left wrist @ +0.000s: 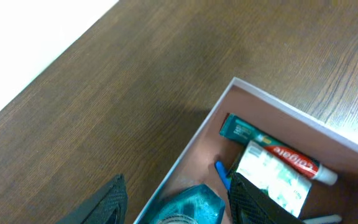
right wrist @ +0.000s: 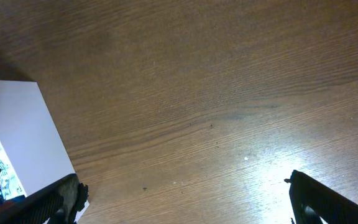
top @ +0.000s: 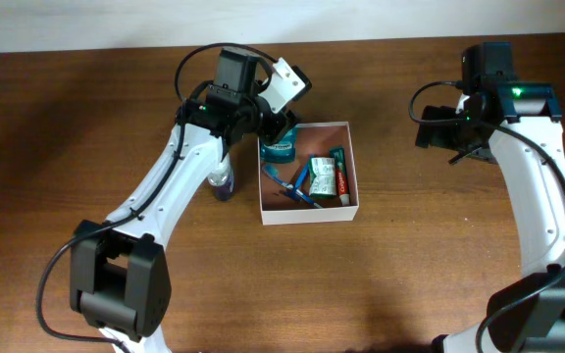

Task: Pack container
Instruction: 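Release the bottle and move the left gripper to the soap pump bottle, then grasp the soap pump bottle and carry it over the box, then lower the soap bottle into the box's front-left corner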

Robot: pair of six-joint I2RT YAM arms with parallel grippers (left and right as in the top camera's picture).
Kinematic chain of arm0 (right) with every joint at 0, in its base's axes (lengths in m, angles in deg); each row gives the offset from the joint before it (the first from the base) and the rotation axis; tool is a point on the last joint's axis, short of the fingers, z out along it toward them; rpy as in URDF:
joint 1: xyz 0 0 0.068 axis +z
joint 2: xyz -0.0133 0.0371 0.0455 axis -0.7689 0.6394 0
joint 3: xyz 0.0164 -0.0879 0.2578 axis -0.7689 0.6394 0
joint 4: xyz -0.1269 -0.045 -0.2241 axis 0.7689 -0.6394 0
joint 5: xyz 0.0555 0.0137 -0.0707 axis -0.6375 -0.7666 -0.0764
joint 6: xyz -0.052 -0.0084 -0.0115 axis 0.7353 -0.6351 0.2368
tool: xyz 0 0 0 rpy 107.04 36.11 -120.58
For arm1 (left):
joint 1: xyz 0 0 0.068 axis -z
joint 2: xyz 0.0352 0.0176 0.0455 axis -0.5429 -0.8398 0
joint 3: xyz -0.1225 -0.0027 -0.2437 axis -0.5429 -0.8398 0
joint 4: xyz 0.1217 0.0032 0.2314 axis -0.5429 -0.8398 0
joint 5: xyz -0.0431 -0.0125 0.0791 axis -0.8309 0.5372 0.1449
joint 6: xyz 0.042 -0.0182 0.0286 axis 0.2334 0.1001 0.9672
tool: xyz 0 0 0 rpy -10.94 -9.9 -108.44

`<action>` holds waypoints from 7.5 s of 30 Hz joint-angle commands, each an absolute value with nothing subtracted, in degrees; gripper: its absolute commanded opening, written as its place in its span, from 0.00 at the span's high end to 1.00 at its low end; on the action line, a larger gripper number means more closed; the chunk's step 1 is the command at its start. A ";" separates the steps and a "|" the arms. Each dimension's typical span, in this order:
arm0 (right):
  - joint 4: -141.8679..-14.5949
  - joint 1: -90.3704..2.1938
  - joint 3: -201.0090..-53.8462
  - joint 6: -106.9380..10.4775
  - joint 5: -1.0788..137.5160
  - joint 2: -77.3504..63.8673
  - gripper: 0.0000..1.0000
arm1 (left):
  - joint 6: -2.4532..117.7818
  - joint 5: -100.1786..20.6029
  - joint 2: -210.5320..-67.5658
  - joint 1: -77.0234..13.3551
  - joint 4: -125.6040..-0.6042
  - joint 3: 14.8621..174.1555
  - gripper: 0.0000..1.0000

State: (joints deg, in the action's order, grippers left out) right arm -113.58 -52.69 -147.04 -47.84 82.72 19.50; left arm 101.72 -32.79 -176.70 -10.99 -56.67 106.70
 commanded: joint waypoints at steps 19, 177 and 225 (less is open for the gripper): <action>-113.58 -52.91 -147.48 -47.86 83.42 18.95 0.02 | 73.94 -16.99 -159.23 -21.42 -77.91 110.95 0.40; -113.61 -52.91 -147.48 -47.86 83.42 18.95 0.02 | 51.31 -0.58 -167.06 -1.05 -71.33 100.89 0.72; -113.61 -52.91 -147.48 -47.86 83.42 18.95 0.02 | 52.21 -0.88 -167.15 -1.05 -72.91 98.07 0.49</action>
State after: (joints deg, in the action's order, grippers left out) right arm -113.58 -52.69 -147.04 -47.84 82.70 19.50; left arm 51.42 -1.19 -167.47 -0.87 -72.47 98.62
